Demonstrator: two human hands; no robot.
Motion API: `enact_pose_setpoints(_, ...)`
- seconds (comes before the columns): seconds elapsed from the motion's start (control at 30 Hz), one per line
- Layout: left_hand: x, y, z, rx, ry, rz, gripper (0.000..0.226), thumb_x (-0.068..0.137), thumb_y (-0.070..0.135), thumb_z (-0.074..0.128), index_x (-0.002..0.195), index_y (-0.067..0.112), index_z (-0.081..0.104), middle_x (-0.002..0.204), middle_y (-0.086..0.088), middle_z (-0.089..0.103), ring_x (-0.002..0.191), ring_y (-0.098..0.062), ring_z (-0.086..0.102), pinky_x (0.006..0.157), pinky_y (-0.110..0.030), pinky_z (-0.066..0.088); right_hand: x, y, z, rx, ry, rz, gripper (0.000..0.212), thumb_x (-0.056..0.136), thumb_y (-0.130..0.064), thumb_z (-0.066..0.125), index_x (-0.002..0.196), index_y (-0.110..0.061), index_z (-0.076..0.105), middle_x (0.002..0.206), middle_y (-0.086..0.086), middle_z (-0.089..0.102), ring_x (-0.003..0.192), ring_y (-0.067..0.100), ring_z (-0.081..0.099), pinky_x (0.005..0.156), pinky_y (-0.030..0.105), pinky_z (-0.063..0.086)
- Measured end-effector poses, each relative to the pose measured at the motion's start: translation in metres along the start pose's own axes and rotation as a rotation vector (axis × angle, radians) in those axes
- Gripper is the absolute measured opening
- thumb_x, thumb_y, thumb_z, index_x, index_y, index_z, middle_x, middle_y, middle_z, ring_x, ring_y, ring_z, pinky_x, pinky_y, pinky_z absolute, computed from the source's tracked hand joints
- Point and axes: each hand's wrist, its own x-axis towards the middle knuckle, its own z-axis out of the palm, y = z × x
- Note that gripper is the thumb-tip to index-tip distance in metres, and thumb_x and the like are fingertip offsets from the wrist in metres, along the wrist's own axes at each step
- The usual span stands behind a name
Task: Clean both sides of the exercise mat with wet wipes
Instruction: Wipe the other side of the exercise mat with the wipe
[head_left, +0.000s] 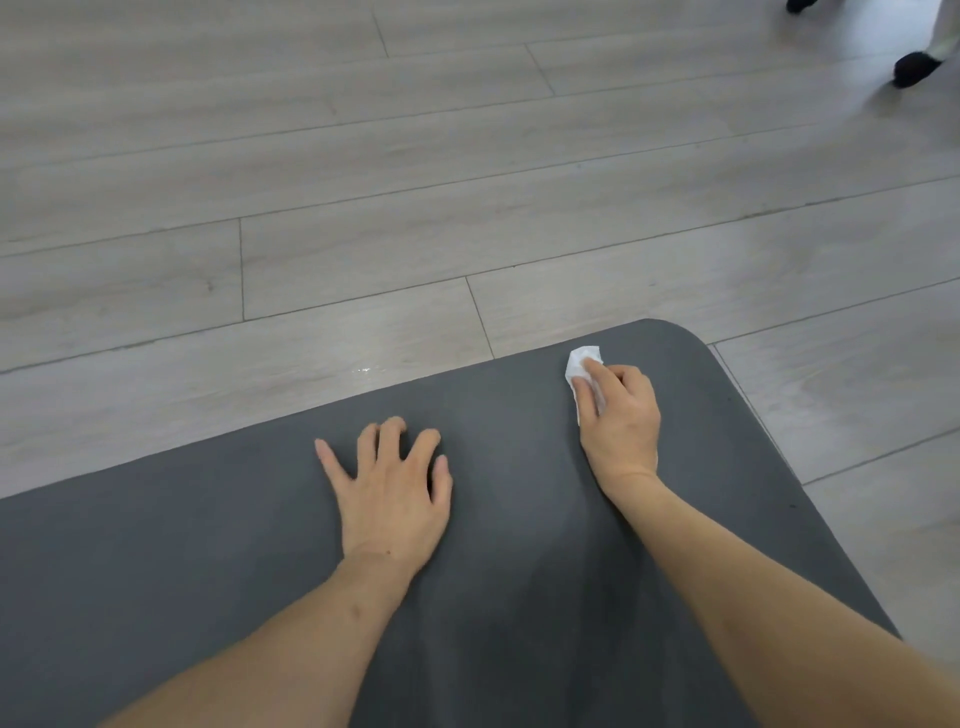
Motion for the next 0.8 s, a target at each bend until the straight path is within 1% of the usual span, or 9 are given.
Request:
enact_pose_setpoints(0.1,0.003,-0.002,0.016,0.021,0.016,0.039,0.054,0.101,0.043,0.028,0.152,0.033,0.041,0.165,0.002,0.033,0.157,-0.021,0.021,0.124,-0.067,0.007,0.001,0.000,0.004,0.006,-0.006,-0.007,0.015,0.095,-0.021,0.066,0.110,-0.018,0.070,0.092,-0.001,0.052,0.083,0.018,0.047,0.070,0.026,0.039)
enact_pose_setpoints(0.17,0.004,-0.004,0.021,0.052,0.000,0.039,0.062,0.102,0.042,0.023,0.163,0.030,0.025,0.172,0.006,0.018,0.160,-0.019,0.008,0.125,-0.065,0.004,-0.001,0.001,0.005,0.005,-0.020,-0.017,0.018,0.095,-0.019,0.066,0.112,-0.018,0.070,0.093,-0.001,0.053,0.083,0.018,0.048,0.070,0.027,0.040)
enact_pose_setpoints(0.27,0.009,-0.006,0.023,0.079,0.005,0.058,0.062,0.102,0.043,0.019,0.163,0.031,0.026,0.171,0.008,0.016,0.160,-0.020,0.007,0.124,-0.066,0.007,0.002,0.001,0.002,0.009,-0.060,0.034,0.017,0.096,-0.016,0.063,0.112,-0.015,0.069,0.092,-0.001,0.055,0.083,0.020,0.051,0.068,0.030,0.044)
enact_pose_setpoints(0.37,0.014,-0.005,0.024,0.099,0.000,0.070,0.061,0.102,0.043,0.020,0.161,0.033,0.028,0.171,0.008,0.018,0.160,-0.020,0.010,0.124,-0.066,0.009,0.003,-0.026,0.018,-0.028,-0.060,0.072,0.008,0.094,-0.012,0.061,0.099,-0.012,0.068,0.084,0.002,0.054,0.073,0.021,0.049,0.064,0.032,0.041)
enact_pose_setpoints(0.47,0.016,-0.008,0.026,0.116,0.009,0.078,0.061,0.102,0.044,0.020,0.162,0.032,0.029,0.171,0.008,0.017,0.160,-0.020,0.010,0.124,-0.065,0.009,-0.027,-0.073,0.042,0.042,-0.216,-0.154,0.017,0.083,0.001,0.063,0.095,-0.011,0.065,0.081,0.003,0.051,0.072,0.022,0.047,0.060,0.031,0.039)
enact_pose_setpoints(0.57,0.015,-0.008,0.027,0.120,0.018,0.078,0.062,0.102,0.044,0.020,0.161,0.031,0.031,0.170,0.008,0.018,0.160,-0.020,0.011,0.125,-0.064,0.010,-0.003,-0.052,0.034,0.053,-0.297,-0.376,0.019,0.087,-0.002,0.059,0.103,-0.010,0.064,0.091,0.006,0.051,0.080,0.023,0.046,0.061,0.033,0.040)
enact_pose_setpoints(0.6,0.015,-0.007,0.027,0.124,0.023,0.079,0.062,0.102,0.044,0.021,0.161,0.031,0.032,0.170,0.007,0.020,0.160,-0.020,0.012,0.125,-0.064,0.010,0.019,-0.031,0.025,-0.013,-0.301,-0.340,0.019,0.090,-0.005,0.056,0.107,-0.011,0.064,0.097,0.008,0.053,0.085,0.026,0.048,0.066,0.032,0.041)
enact_pose_setpoints(0.7,0.017,-0.007,0.028,0.124,0.037,0.085,0.061,0.101,0.043,0.023,0.160,0.031,0.035,0.169,0.006,0.023,0.159,-0.022,0.016,0.124,-0.065,0.012,0.090,0.049,-0.016,-0.238,-0.173,0.013,0.025,0.097,-0.009,0.048,0.117,-0.007,0.064,0.112,0.017,0.055,0.098,0.035,0.055,0.081,0.035,0.044)
enact_pose_setpoints(0.8,0.017,-0.006,0.029,0.126,0.041,0.086,0.061,0.101,0.043,0.025,0.160,0.030,0.035,0.169,0.006,0.024,0.159,-0.022,0.017,0.124,-0.065,0.012,0.103,0.077,-0.033,-0.290,-0.027,0.208,0.024,0.094,-0.004,0.048,0.110,-0.001,0.066,0.106,0.023,0.058,0.094,0.042,0.057,0.080,0.039,0.043)
